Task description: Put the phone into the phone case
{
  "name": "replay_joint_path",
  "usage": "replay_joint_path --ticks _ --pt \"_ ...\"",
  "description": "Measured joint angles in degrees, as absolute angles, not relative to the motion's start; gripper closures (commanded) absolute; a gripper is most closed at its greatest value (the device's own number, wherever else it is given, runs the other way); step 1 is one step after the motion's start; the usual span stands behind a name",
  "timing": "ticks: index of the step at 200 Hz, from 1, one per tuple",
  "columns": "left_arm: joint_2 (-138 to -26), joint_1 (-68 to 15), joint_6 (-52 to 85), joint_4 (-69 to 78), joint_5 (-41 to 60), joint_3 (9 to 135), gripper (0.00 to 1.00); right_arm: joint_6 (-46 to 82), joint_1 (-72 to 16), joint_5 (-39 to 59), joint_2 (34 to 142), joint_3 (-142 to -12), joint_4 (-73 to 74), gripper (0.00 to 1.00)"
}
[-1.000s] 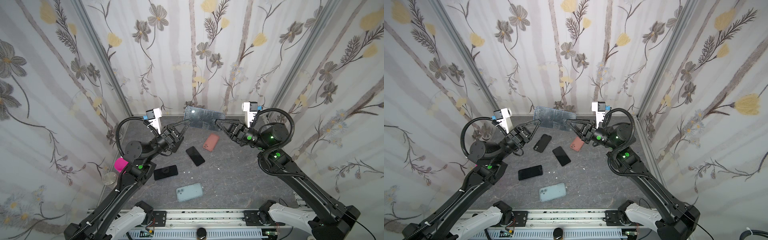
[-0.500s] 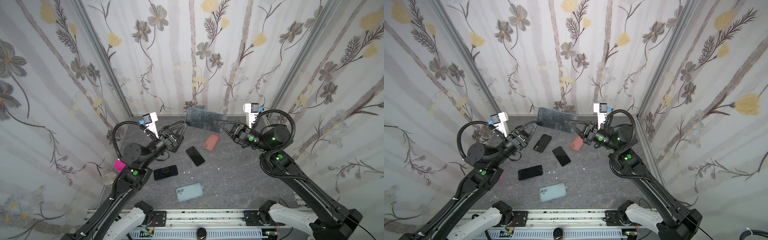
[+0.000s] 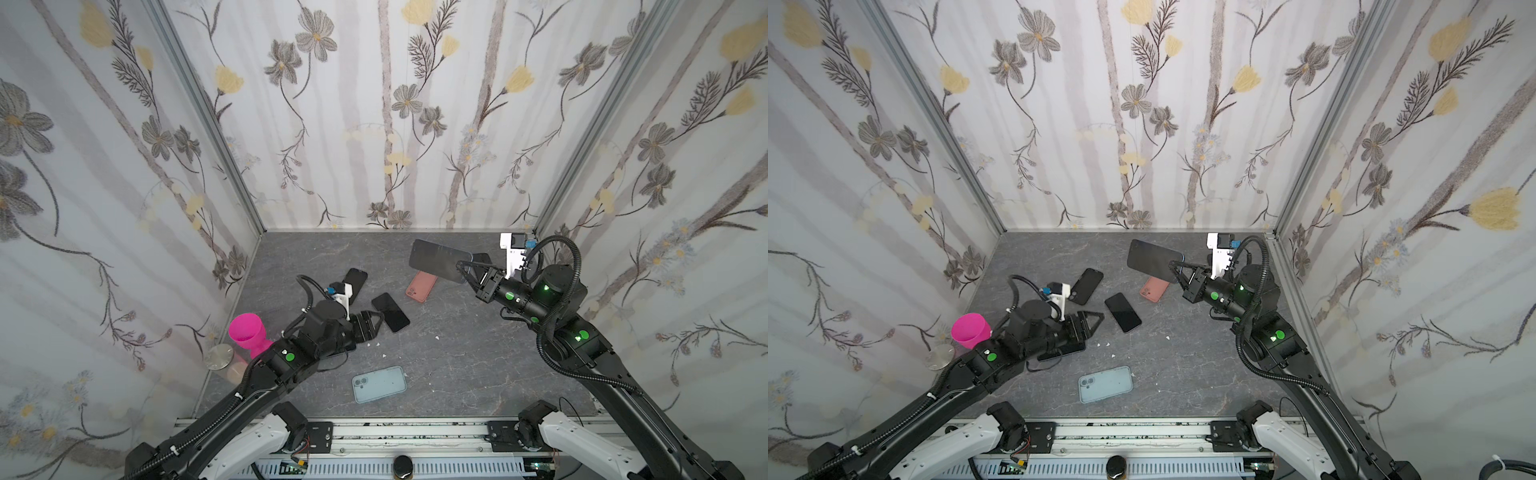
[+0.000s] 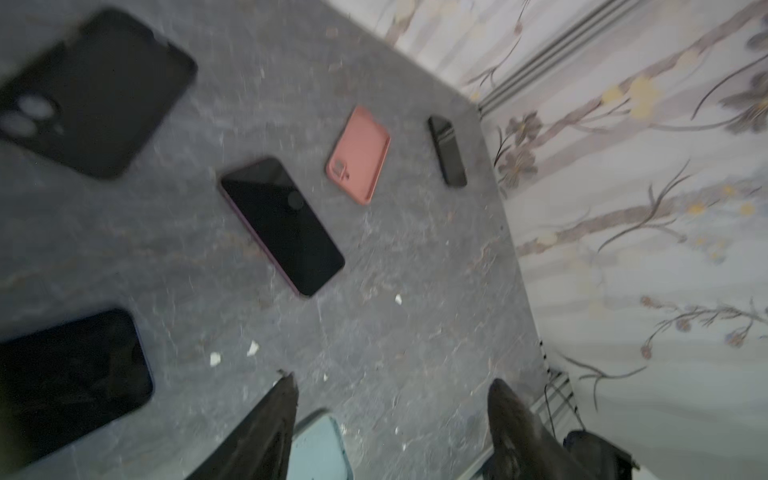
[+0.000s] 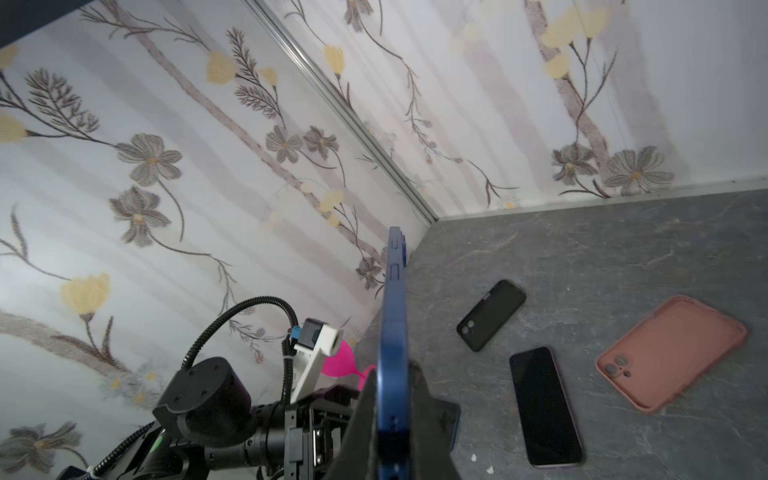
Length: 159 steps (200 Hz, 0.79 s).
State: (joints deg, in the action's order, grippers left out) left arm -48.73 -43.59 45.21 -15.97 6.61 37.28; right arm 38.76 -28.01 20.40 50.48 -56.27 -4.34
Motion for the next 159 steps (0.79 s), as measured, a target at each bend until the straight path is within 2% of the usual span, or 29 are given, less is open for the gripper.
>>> replay_joint_path --ticks 48,107,159 --pt "-57.87 -52.77 52.51 -11.77 7.16 31.68 0.32 36.71 -27.24 17.63 50.06 -54.24 -9.85 1.0" --pt "-69.08 -54.11 54.54 -2.83 11.2 30.94 0.34 35.92 -26.72 16.73 50.78 -54.65 -9.98 1.0" --pt "-73.47 -55.09 54.26 -1.52 15.35 30.83 0.34 35.48 -26.39 16.36 52.1 -54.41 -9.96 1.0"
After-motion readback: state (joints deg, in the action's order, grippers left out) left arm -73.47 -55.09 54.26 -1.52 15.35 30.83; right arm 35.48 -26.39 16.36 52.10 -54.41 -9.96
